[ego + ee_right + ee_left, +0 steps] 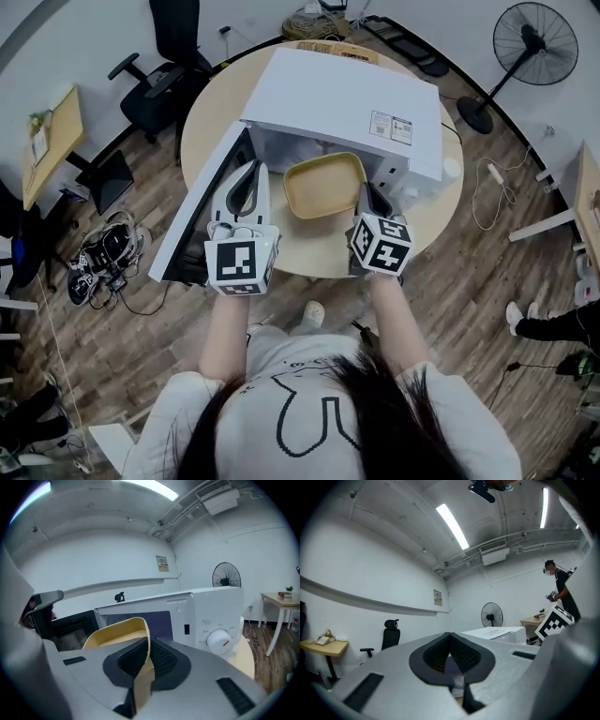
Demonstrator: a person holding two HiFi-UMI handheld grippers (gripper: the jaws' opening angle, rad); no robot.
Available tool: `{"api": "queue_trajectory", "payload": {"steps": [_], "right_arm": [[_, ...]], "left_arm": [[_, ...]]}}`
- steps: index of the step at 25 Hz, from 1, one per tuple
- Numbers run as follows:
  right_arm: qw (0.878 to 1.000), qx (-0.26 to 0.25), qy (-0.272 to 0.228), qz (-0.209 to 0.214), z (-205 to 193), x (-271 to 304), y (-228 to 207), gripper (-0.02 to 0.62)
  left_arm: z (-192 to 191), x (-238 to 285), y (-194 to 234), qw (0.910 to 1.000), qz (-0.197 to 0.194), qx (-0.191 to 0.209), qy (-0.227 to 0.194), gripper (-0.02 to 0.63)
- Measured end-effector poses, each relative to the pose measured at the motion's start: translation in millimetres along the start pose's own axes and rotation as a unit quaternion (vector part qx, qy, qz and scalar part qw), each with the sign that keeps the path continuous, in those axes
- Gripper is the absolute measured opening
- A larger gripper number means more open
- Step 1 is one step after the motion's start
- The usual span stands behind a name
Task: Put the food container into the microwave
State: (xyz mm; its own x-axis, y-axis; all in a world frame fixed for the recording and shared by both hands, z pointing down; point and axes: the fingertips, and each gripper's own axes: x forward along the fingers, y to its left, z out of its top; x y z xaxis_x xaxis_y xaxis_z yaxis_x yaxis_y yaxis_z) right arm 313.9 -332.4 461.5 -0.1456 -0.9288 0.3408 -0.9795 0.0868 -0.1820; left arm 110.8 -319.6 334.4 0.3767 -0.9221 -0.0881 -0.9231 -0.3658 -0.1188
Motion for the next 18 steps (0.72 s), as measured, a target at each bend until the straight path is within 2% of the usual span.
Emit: {"api": "queue_trajectory", "payload": {"steps": [8,18], "right_arm": [[0.998,0.021,0.035,0.038,-11,38,3,0.04],[0.999,0.024,0.033,0.019,-9,78,-2,0.04]], "left_arm": [[-4,1,4,0.9993,0.036,0.005,0.011,0.009],[3,29,2,0.9993,0.015,0.033,0.005,0.009]]}}
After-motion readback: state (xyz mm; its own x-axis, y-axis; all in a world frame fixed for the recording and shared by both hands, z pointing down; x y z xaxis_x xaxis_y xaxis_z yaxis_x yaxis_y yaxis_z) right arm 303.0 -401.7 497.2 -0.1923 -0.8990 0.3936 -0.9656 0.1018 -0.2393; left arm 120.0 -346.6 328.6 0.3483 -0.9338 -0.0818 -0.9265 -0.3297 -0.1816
